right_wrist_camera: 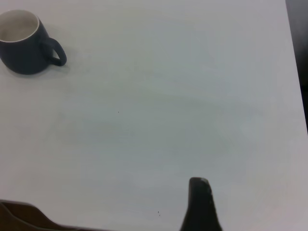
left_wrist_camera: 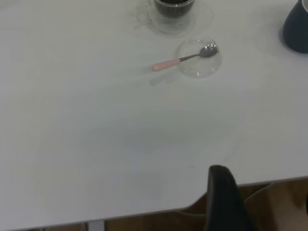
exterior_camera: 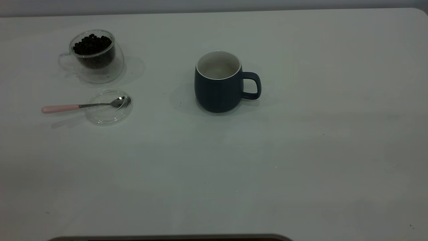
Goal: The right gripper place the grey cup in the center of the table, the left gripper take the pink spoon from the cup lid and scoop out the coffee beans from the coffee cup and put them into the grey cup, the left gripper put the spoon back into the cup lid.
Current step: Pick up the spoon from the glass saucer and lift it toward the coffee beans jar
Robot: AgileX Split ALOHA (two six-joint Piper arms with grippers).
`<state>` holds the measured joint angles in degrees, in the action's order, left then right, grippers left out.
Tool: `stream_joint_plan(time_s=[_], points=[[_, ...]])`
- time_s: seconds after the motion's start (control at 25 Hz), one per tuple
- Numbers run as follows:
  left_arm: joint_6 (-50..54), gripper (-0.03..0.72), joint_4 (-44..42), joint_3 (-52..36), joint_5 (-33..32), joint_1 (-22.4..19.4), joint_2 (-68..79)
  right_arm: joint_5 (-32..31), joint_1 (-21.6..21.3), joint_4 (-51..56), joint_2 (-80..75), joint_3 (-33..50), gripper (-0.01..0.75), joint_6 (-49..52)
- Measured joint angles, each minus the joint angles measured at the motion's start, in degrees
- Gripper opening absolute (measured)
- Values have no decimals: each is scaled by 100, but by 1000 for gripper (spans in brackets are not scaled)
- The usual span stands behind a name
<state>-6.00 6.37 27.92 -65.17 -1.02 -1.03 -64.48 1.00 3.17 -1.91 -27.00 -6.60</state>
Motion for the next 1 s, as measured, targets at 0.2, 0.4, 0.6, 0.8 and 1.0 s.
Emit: stream_joint_plan(time_s=[0.2, 0.4, 0.6, 0.8, 1.0], points=[[304, 463, 5, 364, 495, 0, 638, 0, 0, 0, 0, 0, 588, 0], [348, 517, 36, 1115, 1052, 0, 2591, 0, 0, 0, 0, 0, 588, 0], [87, 658, 391, 1753, 1971, 0, 4809, 0, 0, 0, 0, 0, 588, 0], [-323, 711, 1002, 2404, 2538, 0, 6705, 0, 0, 0, 0, 0, 588, 0], [-720, 711, 1551, 3380, 2470, -188, 8295, 0, 0, 0, 0, 0, 588, 0]])
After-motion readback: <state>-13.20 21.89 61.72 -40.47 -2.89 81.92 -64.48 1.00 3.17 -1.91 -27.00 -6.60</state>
